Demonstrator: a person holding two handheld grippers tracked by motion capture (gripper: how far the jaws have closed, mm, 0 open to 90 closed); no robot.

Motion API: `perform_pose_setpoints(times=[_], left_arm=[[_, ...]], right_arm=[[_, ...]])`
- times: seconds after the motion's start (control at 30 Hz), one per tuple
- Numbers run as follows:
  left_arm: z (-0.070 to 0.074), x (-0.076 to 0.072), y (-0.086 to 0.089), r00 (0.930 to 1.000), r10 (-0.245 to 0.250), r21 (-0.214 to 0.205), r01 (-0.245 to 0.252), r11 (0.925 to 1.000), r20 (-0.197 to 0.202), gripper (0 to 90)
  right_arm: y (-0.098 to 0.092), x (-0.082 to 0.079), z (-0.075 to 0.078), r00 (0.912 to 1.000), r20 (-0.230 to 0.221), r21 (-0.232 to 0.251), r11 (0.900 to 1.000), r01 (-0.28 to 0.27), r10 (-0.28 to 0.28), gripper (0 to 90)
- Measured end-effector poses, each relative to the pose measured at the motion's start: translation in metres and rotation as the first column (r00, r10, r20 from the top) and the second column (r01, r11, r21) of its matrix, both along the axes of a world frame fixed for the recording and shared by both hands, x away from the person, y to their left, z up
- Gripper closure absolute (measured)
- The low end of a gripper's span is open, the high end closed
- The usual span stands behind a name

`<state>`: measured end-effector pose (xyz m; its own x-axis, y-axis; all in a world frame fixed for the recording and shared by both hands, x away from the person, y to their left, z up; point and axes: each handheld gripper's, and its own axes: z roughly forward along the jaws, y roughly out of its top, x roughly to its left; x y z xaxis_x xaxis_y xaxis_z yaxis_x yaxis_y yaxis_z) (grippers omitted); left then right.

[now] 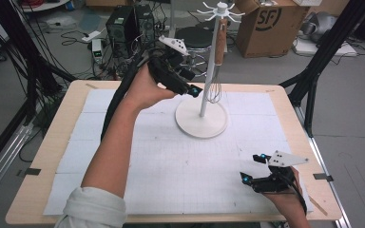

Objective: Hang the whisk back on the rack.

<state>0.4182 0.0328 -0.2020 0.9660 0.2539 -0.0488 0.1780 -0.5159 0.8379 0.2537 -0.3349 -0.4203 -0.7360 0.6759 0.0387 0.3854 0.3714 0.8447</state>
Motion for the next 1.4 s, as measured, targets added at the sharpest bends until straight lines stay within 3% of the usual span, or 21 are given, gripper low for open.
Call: perform_pose_setpoints(times=[0.17, 0.27, 0.53, 0.7, 0.9, 1.1, 1.4], left_arm=[[-0.012, 0.004, 0.011, 1.0, 0.003, -0.019, -0.003, 0.9998, -0.007, 31.1], [-0.018, 0.005, 0.016, 0.9998, 0.019, -0.006, -0.019, 0.9998, -0.005, 30.5], [-0.025, -0.01, 0.023, 0.9993, 0.035, -0.019, -0.035, 0.9992, 0.016, 27.3], [-0.04, -0.015, 0.034, 0.9986, 0.052, -0.024, -0.052, 0.9983, 0.007, 24.9], [-0.058, -0.033, 0.05, 0.996, 0.089, -0.039, -0.089, 0.9953, 0.003, 19.5], [-0.072, -0.053, 0.069, 0.9919, 0.123, -0.051, -0.122, 0.9912, 0.031, 15.3], [-0.093, -0.08, 0.089, 0.9884, 0.144, -0.095, -0.14, 0.9857, 0.047, 9.1]], right_arm=[[0.002, 0.005, -0.005, 0.9999, -0.015, 0.002, 1.0, 0.0, 0.0, 15.0], [0.0, 0.008, -0.008, 0.9998, -0.022, -0.003, 1.0, 0.003, -0.003, 15.0], [-0.008, 0.018, -0.005, 0.9992, -0.015, 0.018, 0.9991, 0.039, -0.038, 15.0], [-0.008, 0.023, -0.005, 0.9991, -0.018, 0.016, 0.9991, 0.038, -0.038, 15.1], [-0.009, 0.021, -0.003, 0.9992, -0.01, 0.029, 0.9988, 0.04, -0.04, 15.1], [-0.007, 0.022, -0.001, 0.9994, -0.006, 0.025, 0.9991, 0.035, -0.035, 15.1], [-0.006, 0.024, -0.001, 0.9994, -0.01, 0.043, 0.9985, 0.034, -0.034, 15.0]])
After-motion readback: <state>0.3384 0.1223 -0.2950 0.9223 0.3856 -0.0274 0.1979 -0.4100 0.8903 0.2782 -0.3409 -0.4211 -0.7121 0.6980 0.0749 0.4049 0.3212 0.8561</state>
